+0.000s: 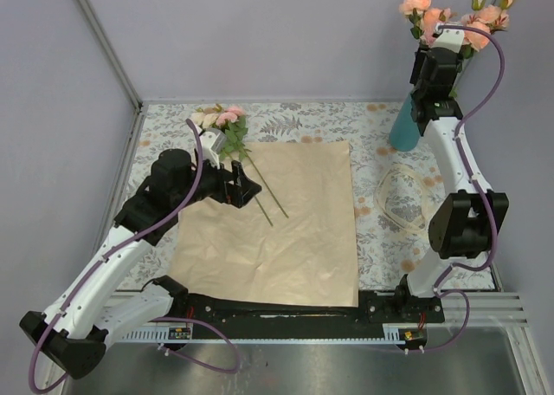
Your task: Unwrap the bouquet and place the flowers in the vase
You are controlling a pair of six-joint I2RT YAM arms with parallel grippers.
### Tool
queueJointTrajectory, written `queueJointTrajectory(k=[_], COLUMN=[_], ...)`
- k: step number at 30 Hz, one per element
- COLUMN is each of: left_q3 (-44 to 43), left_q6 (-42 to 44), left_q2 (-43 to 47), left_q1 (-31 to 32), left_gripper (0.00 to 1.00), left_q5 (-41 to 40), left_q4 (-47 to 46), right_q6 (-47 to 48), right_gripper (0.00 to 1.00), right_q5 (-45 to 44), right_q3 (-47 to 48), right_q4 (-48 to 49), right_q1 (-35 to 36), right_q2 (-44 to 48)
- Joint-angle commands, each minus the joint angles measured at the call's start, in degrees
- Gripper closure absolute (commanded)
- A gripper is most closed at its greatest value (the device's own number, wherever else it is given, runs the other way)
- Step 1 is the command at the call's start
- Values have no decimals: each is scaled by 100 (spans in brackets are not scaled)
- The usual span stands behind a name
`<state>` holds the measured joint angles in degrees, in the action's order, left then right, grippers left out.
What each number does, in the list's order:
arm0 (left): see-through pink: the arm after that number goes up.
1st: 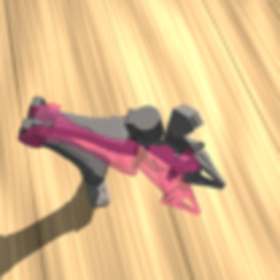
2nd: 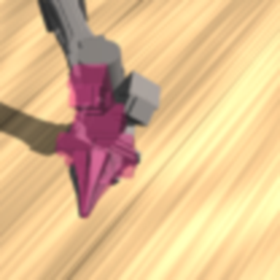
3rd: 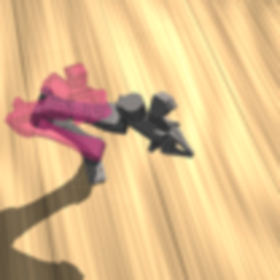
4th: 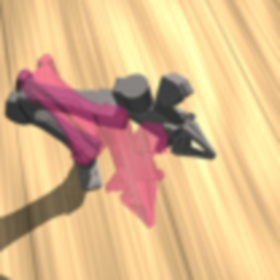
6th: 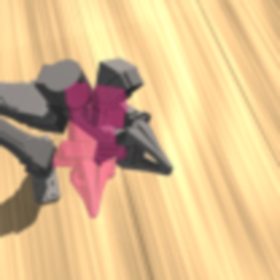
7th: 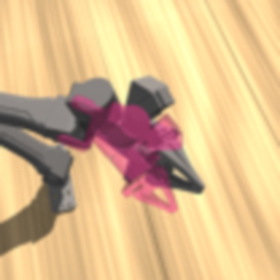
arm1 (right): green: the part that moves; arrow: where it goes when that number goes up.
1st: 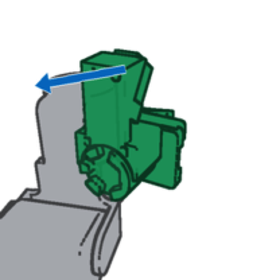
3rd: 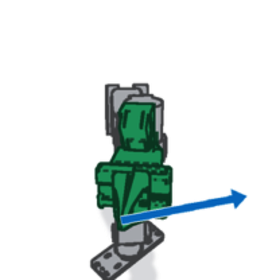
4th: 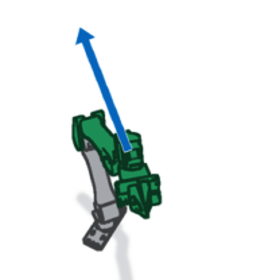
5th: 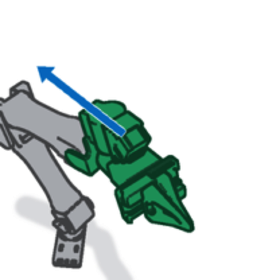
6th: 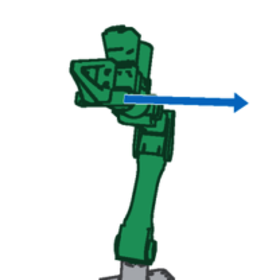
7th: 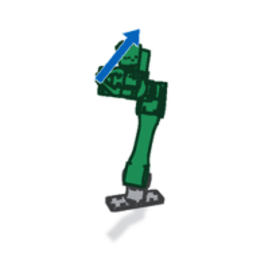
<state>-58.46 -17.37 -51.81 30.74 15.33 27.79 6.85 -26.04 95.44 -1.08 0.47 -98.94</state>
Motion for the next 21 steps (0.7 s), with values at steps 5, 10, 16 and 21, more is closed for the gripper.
queueJointTrajectory(k=[5, 10, 16, 21], left_q3=[-8, 80, 107, -569], left_q6=[-74, -504, -1171, -1866], left_q2=[215, 224, -161, -1127], left_q1=[28, 28, 28, -103], left_gripper=[1, 1, 2, 13], left_q5=[-425, -1259, -1875, -2420], left_q4=[-81, -151, -195, 638], right_q6=[-1010, -1308, -1818, -2354], right_gripper=[35, 36, 38, 44], right_q5=[476, 793, 1697, 2489], right_q3=[248, -314, -1465, -2589], right_q4=[-1683, -2089, -2221, -2238], right_q1=[-12, -12, -3, 67], right_q2=[1068, 1867, 3150, 4170])
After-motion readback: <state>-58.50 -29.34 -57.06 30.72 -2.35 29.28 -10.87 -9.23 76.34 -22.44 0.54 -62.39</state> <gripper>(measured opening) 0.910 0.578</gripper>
